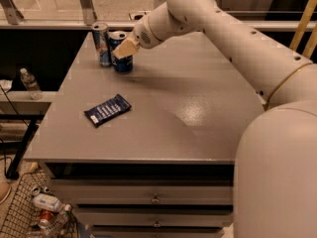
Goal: Move pepsi can near redbull can
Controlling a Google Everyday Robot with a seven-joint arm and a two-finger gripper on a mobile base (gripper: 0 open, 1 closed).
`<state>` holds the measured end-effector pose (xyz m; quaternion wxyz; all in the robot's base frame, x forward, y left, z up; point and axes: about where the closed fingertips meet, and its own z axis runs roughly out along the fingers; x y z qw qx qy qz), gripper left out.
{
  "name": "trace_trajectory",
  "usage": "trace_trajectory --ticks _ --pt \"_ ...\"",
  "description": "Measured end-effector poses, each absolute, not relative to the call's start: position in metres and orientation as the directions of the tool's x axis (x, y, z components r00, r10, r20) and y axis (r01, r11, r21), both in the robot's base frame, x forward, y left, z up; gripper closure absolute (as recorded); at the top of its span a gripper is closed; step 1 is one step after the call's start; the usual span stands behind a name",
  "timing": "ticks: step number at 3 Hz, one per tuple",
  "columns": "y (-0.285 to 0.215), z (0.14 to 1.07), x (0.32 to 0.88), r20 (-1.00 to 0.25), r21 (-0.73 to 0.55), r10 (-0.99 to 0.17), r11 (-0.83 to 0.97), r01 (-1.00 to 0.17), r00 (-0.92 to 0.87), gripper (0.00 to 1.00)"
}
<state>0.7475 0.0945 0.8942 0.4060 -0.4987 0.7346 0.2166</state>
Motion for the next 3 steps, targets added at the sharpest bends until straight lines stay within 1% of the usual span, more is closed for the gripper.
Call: trace_trajectory --ticks 3 --pt "0.1020 0.8879 0.7463 -0.810 -0.079 -0.560 0.398 -0.914 -0.174 0.13"
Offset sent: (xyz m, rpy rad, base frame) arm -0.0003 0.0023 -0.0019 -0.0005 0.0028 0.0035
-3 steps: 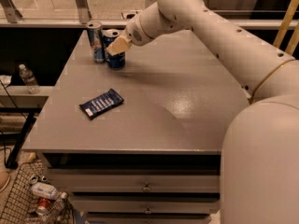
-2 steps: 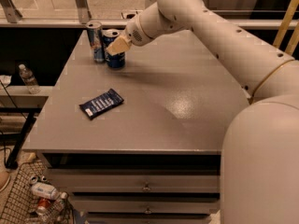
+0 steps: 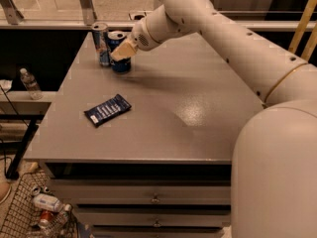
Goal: Move pepsi can near redbull can
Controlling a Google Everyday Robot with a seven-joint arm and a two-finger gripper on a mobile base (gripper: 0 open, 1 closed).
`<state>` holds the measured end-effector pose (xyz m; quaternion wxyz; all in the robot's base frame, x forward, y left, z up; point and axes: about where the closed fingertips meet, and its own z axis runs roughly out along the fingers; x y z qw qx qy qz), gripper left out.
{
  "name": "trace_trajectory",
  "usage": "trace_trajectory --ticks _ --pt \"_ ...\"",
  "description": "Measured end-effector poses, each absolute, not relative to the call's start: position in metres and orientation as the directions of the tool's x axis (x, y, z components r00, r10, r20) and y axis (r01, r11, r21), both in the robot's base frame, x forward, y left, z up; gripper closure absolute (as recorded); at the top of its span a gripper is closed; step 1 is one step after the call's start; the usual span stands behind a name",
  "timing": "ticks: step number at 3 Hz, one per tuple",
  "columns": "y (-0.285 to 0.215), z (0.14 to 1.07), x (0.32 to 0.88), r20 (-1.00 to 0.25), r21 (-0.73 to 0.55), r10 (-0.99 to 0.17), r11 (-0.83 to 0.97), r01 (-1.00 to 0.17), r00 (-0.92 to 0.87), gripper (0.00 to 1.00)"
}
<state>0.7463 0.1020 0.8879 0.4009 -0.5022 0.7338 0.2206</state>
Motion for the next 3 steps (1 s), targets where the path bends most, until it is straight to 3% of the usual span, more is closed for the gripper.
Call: trace_trajectory --ticks 1,2,3 --pt "0.096 0.898 0.741 -0.791 -0.119 -0.593 0.386 -0.915 -0.148 0.00" --pt "0.066 0.920 0.727 -0.783 -0.158 -0.608 0.402 -0.902 -0.133 0.00" --pt "0.003 0.940 0.700 -0.775 -0.182 -0.613 0.452 -0.873 -0.156 0.00"
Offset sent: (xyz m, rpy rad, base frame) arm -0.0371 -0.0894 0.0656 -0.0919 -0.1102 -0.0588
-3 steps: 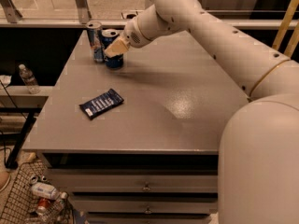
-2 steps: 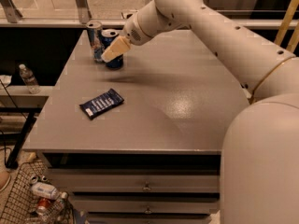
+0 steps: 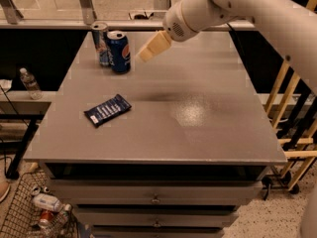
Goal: Move pepsi can near redbull can
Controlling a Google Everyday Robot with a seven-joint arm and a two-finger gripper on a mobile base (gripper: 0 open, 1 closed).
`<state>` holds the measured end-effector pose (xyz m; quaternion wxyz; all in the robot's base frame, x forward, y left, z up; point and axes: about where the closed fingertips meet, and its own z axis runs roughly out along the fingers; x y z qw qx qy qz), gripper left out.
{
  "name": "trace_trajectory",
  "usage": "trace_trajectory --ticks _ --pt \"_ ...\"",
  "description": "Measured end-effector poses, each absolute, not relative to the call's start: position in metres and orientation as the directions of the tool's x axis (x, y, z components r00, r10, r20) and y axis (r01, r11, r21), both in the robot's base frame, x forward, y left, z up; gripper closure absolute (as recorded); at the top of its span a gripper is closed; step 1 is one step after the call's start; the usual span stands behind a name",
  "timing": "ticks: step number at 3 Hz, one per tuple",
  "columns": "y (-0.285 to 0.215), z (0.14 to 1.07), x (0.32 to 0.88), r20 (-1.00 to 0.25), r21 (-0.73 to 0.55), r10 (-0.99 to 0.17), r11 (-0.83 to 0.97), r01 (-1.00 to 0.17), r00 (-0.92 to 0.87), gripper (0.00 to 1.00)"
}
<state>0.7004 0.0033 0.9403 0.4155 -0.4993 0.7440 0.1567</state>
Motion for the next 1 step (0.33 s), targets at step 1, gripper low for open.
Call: trace_trajectory --ticks 1 --pt "-0.0343 0.9468 0.6862 -0.765 -0.183 -0.617 0.484 -0.856 -0.185 0.00"
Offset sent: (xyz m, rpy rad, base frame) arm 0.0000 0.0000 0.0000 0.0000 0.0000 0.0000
